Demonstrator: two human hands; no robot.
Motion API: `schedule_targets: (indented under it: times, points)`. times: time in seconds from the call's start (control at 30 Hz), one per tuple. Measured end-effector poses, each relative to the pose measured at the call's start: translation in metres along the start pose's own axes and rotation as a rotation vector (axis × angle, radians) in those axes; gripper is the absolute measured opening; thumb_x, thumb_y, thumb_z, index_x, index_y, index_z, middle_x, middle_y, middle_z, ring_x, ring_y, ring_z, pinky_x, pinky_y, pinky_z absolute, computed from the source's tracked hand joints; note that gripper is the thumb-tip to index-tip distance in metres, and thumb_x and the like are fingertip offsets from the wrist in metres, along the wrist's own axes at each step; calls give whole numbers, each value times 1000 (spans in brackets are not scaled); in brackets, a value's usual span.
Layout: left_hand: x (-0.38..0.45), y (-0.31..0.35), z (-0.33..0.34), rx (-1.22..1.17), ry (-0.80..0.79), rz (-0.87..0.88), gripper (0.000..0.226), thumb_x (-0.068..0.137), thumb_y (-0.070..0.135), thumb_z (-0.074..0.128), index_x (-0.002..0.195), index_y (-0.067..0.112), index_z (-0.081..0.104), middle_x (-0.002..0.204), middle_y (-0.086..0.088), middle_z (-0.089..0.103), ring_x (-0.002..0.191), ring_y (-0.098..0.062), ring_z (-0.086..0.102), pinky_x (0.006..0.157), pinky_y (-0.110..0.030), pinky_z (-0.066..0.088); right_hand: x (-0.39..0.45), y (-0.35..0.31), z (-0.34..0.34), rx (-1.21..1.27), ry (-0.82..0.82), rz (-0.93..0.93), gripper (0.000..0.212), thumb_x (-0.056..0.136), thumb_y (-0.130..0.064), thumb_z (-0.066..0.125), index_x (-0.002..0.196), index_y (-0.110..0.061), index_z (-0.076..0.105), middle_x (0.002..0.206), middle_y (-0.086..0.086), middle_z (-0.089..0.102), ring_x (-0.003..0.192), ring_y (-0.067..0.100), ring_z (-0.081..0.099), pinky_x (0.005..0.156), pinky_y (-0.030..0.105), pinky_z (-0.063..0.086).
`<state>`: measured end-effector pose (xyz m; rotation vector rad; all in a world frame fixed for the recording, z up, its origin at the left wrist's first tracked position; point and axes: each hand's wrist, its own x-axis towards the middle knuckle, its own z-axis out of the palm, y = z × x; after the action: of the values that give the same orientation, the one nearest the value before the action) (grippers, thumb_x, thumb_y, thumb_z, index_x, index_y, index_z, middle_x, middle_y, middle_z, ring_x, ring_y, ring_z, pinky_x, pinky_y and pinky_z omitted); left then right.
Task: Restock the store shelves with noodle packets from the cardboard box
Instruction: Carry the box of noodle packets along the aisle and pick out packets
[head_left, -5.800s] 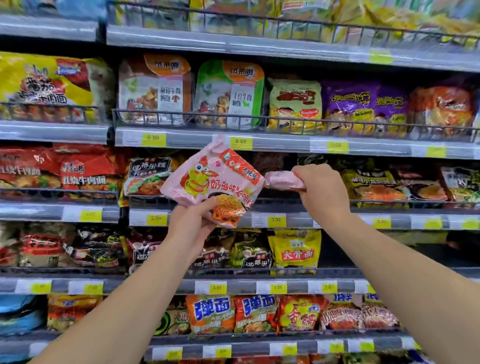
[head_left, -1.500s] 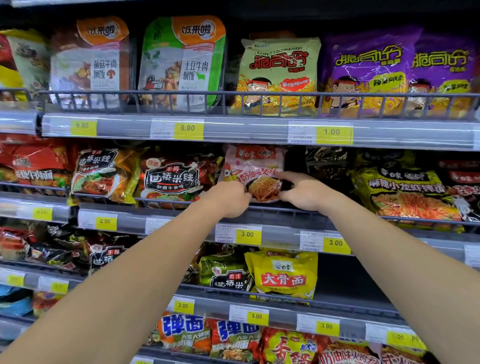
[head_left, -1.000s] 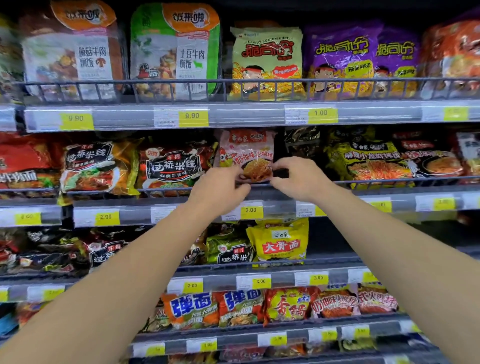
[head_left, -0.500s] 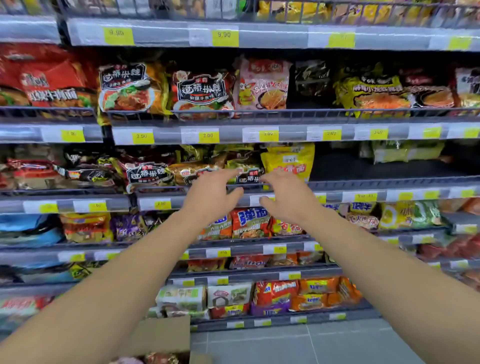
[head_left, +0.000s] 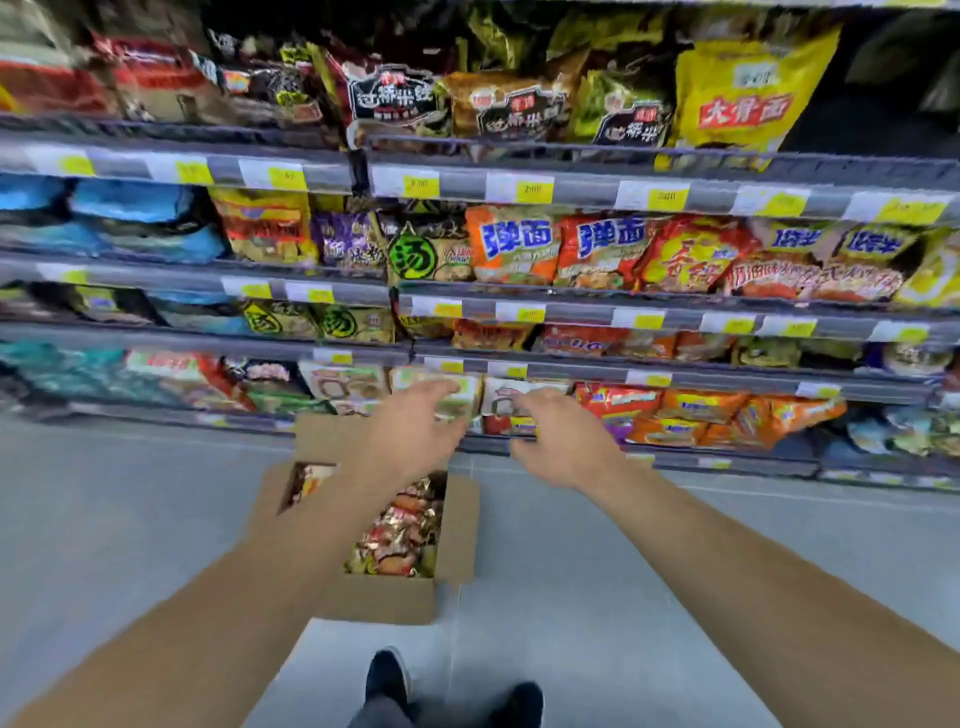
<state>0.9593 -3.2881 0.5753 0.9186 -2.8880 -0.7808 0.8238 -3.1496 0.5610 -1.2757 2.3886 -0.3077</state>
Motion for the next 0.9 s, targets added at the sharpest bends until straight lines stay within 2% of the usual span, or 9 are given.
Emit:
schedule_targets:
  times: [0.1,0.2,0.3,0.47,0.6,0.67,0.77,0.9]
  points:
    - [-24,-59,22,-52,-73,-109,49,94,31,58,140,19,50,140,-4,54,112,-22,60,91,-26,42,10,-30,60,23,-147,12,52,91,-35,58,138,-15,48,140,8,46,127,30,47,101,40,44]
    - [-41,-115,39,-105,-111,-167,43,91,29,62,133,20,57,133,-3,60,114,-20,59,90,-23,42,20,-55,110,56,-225,38,50,92,-34,57,138,-18,48,140,6,47,129,26,47,104,35,42]
    - [-45,-174,49,-127,-177,-213,42,89,28,62,130,25,59,126,-2,65,106,-20,62,81,-24,43,31,-81,151,81,-274,83,51,90,-32,59,138,-17,50,139,7,49,129,26,46,104,33,41]
    - [-28,-277,59,-138,-249,-277,48,87,29,66,133,18,57,122,-5,66,109,-27,62,86,-29,45,62,-125,210,103,-364,211,46,91,-30,54,133,-13,53,134,9,51,124,28,50,100,34,43]
    - [-2,-350,72,-223,-299,-328,51,87,27,67,135,18,56,134,-4,60,115,-24,60,92,-28,45,108,-154,253,118,-403,267,46,90,-30,57,133,-12,53,132,9,52,120,27,53,97,33,45]
    - [9,-373,82,-229,-320,-335,52,86,27,67,136,19,54,131,-3,62,110,-24,61,85,-25,44,127,-159,269,120,-411,274,50,90,-29,58,136,-13,51,131,9,53,120,27,53,97,34,46]
    - [26,-408,101,-249,-349,-384,51,86,29,68,135,24,54,115,-5,69,93,-24,65,70,-22,39,158,-162,309,124,-427,284,53,89,-30,59,139,-14,48,131,9,54,120,28,53,96,36,47]
    - [58,-465,159,-284,-332,-500,50,84,31,69,132,28,55,110,-8,70,97,-25,66,83,-27,47,215,-146,395,152,-436,276,51,89,-32,59,137,-17,51,127,7,58,116,25,56,90,34,50]
